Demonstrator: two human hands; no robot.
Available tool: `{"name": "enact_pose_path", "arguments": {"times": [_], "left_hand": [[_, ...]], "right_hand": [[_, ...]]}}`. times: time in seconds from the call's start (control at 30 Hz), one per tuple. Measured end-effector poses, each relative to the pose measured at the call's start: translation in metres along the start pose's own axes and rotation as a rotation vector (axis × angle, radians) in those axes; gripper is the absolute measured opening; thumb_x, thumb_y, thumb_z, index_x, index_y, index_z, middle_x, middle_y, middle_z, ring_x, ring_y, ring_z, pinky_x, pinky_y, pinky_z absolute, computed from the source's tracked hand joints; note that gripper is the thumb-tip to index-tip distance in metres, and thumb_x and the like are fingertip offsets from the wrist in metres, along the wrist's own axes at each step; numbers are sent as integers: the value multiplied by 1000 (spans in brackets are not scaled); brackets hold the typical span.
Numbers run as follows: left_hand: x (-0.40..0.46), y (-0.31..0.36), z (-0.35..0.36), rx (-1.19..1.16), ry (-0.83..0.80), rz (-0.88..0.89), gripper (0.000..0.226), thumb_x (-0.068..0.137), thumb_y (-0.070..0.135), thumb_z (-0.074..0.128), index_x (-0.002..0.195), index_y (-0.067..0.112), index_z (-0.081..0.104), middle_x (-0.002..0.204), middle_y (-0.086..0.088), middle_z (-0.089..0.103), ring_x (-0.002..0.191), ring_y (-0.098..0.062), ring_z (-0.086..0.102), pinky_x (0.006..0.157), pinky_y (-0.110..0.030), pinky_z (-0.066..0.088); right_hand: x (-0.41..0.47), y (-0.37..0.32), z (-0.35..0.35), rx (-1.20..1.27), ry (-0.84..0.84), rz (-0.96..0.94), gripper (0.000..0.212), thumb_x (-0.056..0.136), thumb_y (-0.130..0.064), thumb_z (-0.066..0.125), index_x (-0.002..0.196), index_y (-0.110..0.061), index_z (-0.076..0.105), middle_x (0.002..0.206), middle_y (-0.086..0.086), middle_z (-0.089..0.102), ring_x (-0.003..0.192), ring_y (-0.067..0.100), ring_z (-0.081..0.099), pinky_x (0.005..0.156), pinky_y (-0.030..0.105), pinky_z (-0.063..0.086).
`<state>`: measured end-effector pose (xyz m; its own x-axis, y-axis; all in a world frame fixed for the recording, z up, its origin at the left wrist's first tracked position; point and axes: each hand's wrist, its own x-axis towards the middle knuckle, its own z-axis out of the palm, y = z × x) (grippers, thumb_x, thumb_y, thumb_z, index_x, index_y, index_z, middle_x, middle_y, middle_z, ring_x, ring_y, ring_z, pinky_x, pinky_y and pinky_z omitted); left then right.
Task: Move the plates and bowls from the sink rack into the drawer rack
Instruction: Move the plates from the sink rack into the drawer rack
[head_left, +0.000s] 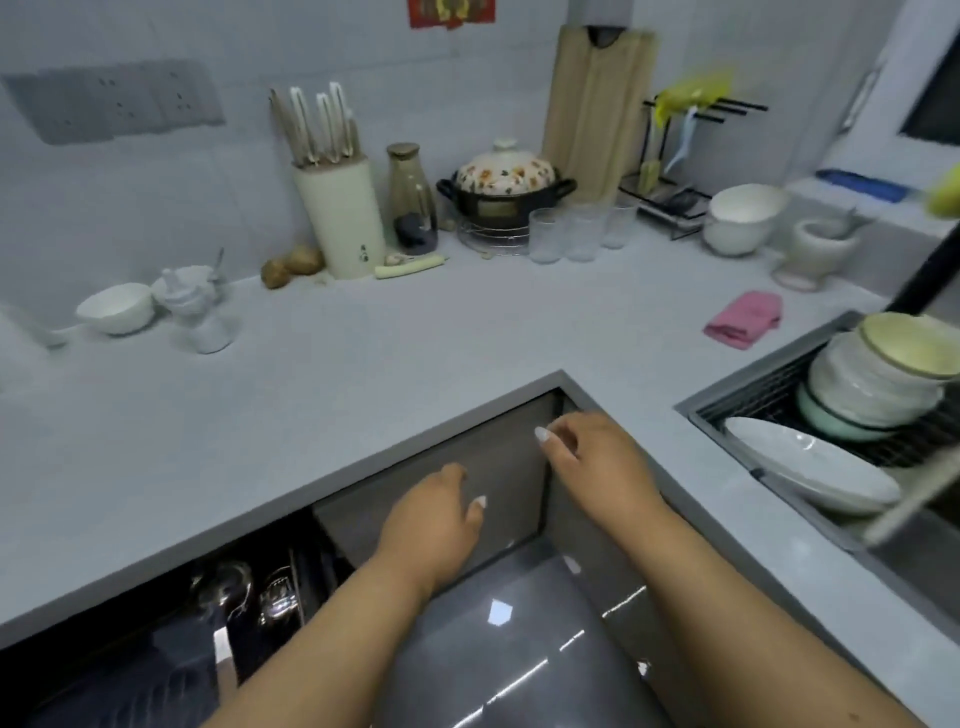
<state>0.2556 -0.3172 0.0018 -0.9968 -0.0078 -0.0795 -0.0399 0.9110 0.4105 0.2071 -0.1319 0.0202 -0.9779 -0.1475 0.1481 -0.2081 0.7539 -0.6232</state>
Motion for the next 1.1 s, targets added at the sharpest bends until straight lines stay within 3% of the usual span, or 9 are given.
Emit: {"name": "enact_pose_path", "arguments": {"times": [0.2,0.33,0.47,0.6,0.7,0.83,1.03,1.1], "left_hand": [[65,89,46,48,-93,179,52,97,43,43,138,12,39,139,-7,42,129,-23,38,103,-33,37],[92,140,77,83,-187,309,63,97,47,40,149,14,24,156,-6,20,144,-23,15,117,-35,20],[107,181,107,167,-306,381,69,98,52,32,153,16,9,161,-5,-1,148,-19,-7,121,-38,0],[119,208,131,264,-425,426,74,97,56,25,153,17,-2,161,-4,-10,147,-18,-15,120,-41,-5],[123,215,144,316,-494,410,78,96,60,23,152,16,-7,160,-6,-16,146,-19,-18,120,-42,-6],[125,218,150,389,-496,406,81,95,63,20,152,14,-12,158,-9,-20,145,-21,-21,120,-44,-6],[125,220,152,428,-478,405,82,94,65,18,151,14,-13,158,-9,-20,145,-22,-22,120,-44,-7],[125,219,153,439,-474,410,82,94,64,17,151,14,-14,158,-9,-20,145,-22,-23,120,-44,-6]], "right_hand": [[14,110,-61,-65,122,188,29,94,-40,50,99,-16,64,92,-3,55,89,16,52,74,26,33],[12,182,-90,-69,191,364,24,91,-33,52,91,-12,65,88,3,62,90,23,57,70,28,36],[0,235,-105,-148,202,514,37,91,-42,55,112,-14,65,110,5,62,105,22,54,87,32,42],[-11,263,-110,-205,138,576,44,87,-49,58,118,-17,64,119,3,60,113,22,51,97,37,41],[-15,274,-110,-276,57,577,38,86,-51,59,112,-24,68,114,-2,63,113,21,53,95,35,39],[-17,282,-108,-287,54,518,22,87,-46,60,87,-30,74,91,-8,69,96,17,59,83,32,37],[-13,284,-107,-419,0,411,27,91,-44,55,82,-26,73,90,-8,64,93,15,57,81,29,29],[-10,284,-105,-568,-31,314,29,90,-42,58,70,-24,68,79,-6,62,82,16,57,76,30,33]]}}
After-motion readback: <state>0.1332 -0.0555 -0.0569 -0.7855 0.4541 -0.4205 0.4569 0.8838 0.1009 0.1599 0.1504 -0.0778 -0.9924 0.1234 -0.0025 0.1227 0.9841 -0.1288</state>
